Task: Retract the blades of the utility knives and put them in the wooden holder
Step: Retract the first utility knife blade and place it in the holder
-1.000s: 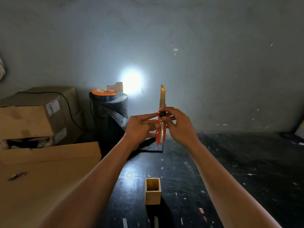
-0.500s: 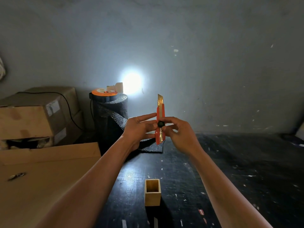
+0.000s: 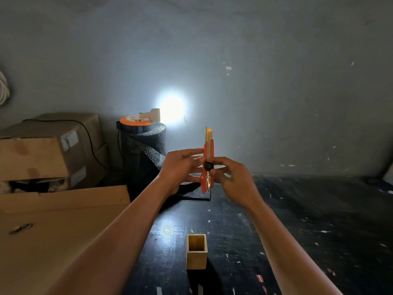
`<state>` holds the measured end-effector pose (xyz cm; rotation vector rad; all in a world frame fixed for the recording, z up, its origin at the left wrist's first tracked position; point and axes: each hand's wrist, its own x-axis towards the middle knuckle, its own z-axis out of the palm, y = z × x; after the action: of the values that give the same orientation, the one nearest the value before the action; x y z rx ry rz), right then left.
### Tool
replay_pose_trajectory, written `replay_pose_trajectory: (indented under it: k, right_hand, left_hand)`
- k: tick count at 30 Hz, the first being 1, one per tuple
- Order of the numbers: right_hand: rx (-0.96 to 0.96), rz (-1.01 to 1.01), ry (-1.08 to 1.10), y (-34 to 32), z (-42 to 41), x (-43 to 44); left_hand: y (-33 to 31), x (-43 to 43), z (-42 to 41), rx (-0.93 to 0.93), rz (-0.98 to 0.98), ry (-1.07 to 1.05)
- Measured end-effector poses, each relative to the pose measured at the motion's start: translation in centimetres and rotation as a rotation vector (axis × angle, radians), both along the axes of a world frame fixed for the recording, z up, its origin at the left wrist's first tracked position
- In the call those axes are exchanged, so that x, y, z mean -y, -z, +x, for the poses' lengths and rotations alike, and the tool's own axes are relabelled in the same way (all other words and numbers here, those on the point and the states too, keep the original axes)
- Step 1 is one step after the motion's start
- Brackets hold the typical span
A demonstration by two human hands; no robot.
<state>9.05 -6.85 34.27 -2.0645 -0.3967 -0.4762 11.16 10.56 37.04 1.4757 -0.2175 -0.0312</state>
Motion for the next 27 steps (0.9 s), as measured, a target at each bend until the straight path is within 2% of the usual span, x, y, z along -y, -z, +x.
replay_pose_trajectory:
  k: [9,16,23,27]
  right_hand:
    - [0.035,0.003,0.036,-0.6,-0.8,-1.4]
    - [-0.023,-0.063,0.01,0.7,-1.4,-1.2]
    - [-0.006,-0.038,0.022,1.0,-2.0,-1.4]
    - [-0.011,0.049,0.054,1.2,-1.7,-1.5]
  left_hand:
    - [-0.3,0.2,-0.2,0.067,0.003,-0.066]
    - [0.0,0.1,0.3,0.075,-0.013,-0.132]
    - [-0.4,0.3,-0.2,0.093,0.018,-0.116]
    - [-0.5,0.4,-0.4,0.113,0.024,-0.114]
